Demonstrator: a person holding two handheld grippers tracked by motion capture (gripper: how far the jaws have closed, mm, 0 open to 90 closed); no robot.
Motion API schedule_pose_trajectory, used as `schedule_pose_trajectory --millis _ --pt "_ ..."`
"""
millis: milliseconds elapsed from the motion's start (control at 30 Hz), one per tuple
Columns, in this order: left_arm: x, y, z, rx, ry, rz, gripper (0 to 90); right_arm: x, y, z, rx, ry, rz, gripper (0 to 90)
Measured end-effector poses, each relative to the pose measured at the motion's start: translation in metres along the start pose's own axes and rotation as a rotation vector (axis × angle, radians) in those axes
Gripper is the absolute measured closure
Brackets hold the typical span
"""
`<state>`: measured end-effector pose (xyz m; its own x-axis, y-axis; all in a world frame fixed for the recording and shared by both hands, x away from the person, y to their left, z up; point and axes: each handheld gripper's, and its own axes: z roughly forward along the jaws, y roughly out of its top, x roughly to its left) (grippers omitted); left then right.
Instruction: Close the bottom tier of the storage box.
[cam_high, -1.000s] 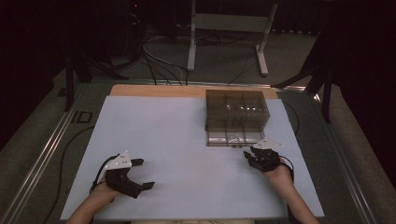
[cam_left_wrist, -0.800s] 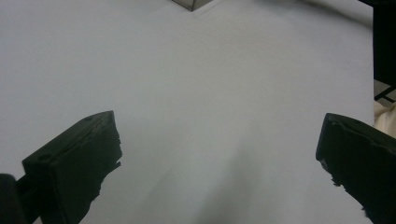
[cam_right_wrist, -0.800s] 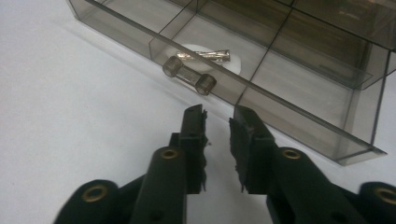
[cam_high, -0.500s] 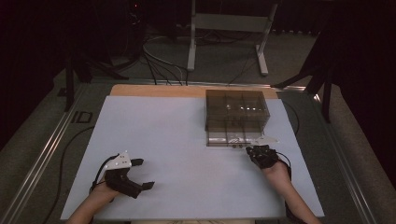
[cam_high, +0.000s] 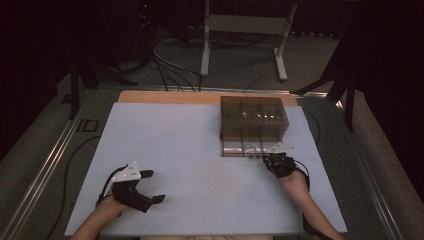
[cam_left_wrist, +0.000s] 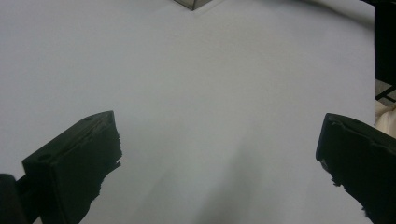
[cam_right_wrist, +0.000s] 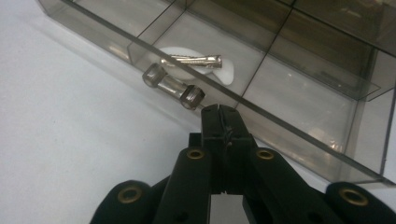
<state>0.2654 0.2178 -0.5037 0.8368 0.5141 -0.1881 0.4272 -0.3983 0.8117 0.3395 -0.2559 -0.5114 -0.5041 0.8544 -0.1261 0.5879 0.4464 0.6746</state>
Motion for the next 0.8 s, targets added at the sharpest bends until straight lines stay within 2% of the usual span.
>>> schedule_pose_trajectory --millis 800 --pt "0.0003 -0.0005 0.0002 0.002 0.000 0.000 0.0 -0.0017 0.0053 0.0093 0.013 -0.001 -0.003 90.0"
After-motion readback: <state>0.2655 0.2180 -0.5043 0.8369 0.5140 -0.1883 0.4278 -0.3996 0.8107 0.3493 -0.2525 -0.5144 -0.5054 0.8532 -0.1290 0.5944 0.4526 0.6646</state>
